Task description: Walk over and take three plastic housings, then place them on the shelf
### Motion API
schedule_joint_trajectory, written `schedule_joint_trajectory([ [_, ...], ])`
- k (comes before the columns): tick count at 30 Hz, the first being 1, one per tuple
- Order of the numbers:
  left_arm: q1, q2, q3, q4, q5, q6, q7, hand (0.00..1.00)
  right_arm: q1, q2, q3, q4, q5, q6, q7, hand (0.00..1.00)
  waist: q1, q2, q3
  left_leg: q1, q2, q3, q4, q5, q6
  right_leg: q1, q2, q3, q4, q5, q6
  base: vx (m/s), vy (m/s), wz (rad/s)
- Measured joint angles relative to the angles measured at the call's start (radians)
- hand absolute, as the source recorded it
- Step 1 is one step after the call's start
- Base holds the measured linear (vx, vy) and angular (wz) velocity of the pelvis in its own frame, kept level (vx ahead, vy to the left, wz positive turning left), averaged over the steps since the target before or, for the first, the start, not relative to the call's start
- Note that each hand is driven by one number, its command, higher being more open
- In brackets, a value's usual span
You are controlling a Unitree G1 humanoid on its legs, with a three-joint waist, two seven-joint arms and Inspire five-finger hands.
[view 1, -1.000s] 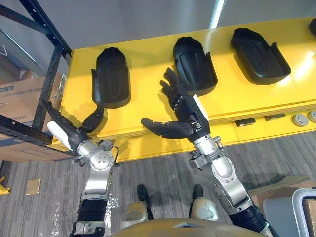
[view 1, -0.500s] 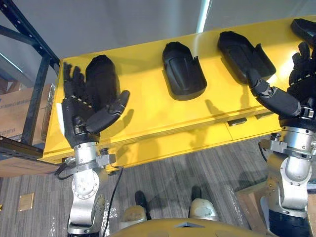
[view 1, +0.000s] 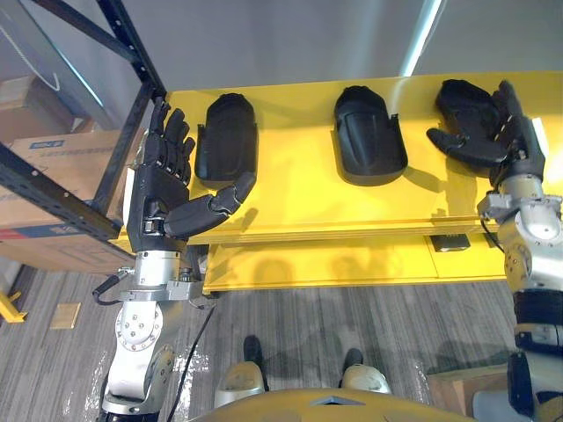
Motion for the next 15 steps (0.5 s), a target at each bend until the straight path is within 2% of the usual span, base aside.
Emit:
schedule_joint_trajectory([
  [6, -0.011, 0.0, -0.002, 0.02, 0.0, 0.0, -0.033, 1.0, -0.097, -0.004, 0.048, 0.106, 0.042, -0.005, 0.094, 1.0, 0.021, -0.001, -0.007, -0.001, -0.005, -0.021, 0.0, 0.013, 0.004, 0.008, -0.005, -0.018, 0.008, 0.0, 0.0, -0.03, 0.005, 0.1],
  [11, -0.036, 0.0, -0.006, 0.056, 0.0, 0.0, -0.035, 1.0, -0.14, -0.004, 0.07, 0.123, 0.04, -0.006, 0.13, 1.0, 0.025, 0.0, -0.007, -0.004, -0.006, -0.035, 0.0, 0.018, 0.004, 0.014, -0.006, -0.029, 0.009, 0.0, 0.0, -0.04, 0.002, 0.08],
  [15, -0.041, -0.001, -0.012, 0.06, 0.0, 0.0, -0.035, 1.0, -0.203, -0.004, 0.091, 0.157, 0.025, 0.021, 0.128, 1.0, 0.025, 0.0, -0.007, -0.017, -0.006, -0.039, 0.0, 0.025, 0.006, 0.003, -0.006, -0.033, 0.009, 0.003, -0.002, -0.02, 0.0, 0.03],
])
